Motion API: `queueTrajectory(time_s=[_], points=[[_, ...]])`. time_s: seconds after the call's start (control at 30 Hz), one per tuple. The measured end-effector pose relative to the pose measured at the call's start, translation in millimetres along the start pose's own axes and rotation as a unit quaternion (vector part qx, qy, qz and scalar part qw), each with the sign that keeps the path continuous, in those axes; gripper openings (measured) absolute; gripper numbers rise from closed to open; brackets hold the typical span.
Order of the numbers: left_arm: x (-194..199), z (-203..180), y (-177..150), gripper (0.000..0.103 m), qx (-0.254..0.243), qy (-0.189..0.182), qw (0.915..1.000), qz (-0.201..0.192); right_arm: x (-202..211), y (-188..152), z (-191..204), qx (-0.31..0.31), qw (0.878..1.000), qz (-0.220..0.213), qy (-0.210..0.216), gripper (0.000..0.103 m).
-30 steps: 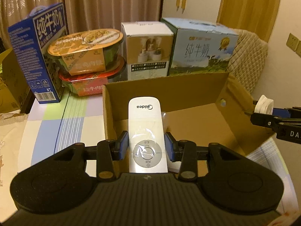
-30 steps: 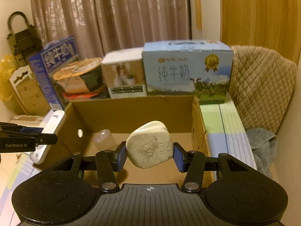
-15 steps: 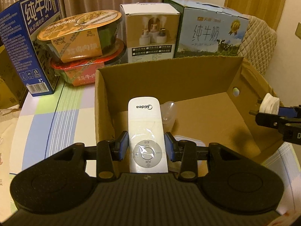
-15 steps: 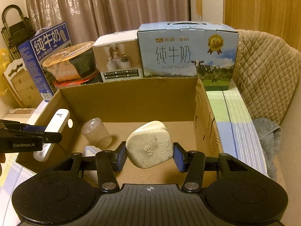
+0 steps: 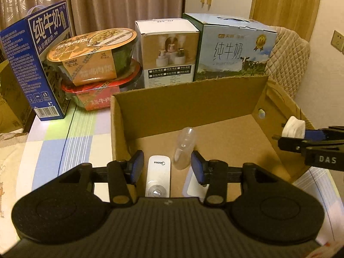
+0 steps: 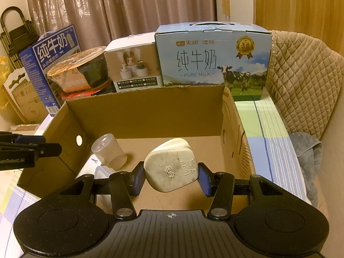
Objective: Organize rigid objects
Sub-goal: 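Carry the remote and plug into the box and open both tools, then withdraw both tools from the box back over the table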
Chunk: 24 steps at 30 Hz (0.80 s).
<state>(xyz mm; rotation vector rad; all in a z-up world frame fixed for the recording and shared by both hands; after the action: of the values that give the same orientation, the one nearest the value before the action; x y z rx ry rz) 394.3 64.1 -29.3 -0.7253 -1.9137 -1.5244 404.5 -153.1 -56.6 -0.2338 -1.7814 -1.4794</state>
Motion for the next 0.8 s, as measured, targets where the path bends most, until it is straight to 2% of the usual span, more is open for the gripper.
queueTrajectory(time_s=[0.53,0.67,0.8], points=[[8,0,-6,0.043,0.006,-0.008,0.9999,-0.002,-12,-4,-5,-0.003,1.000,0.012,-0.007,0.048],[13,-1,-9,0.043,0.007,-0.014,0.9999,0.000,-8,2,-6,-0.009,1.000,-0.001,-0.006,0.049],[28,-1,-11,0.043,0.016,-0.021,0.9996,-0.010,11,7,-12,-0.027,0.999,-0.029,-0.014,0.055]])
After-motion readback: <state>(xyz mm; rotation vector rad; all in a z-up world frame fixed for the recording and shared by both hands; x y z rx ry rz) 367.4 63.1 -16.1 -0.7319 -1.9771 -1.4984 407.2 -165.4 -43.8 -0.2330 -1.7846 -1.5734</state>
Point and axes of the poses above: each gripper's, at about its wrist camera, not at the fingertips, and x roughly against the way its jaws point, z to its left, y to its top, the point moved 7 cm from there along -x, roughly the way its jaws point, and after that the axes turned 14 degrees about x, right-handed, at the moved point
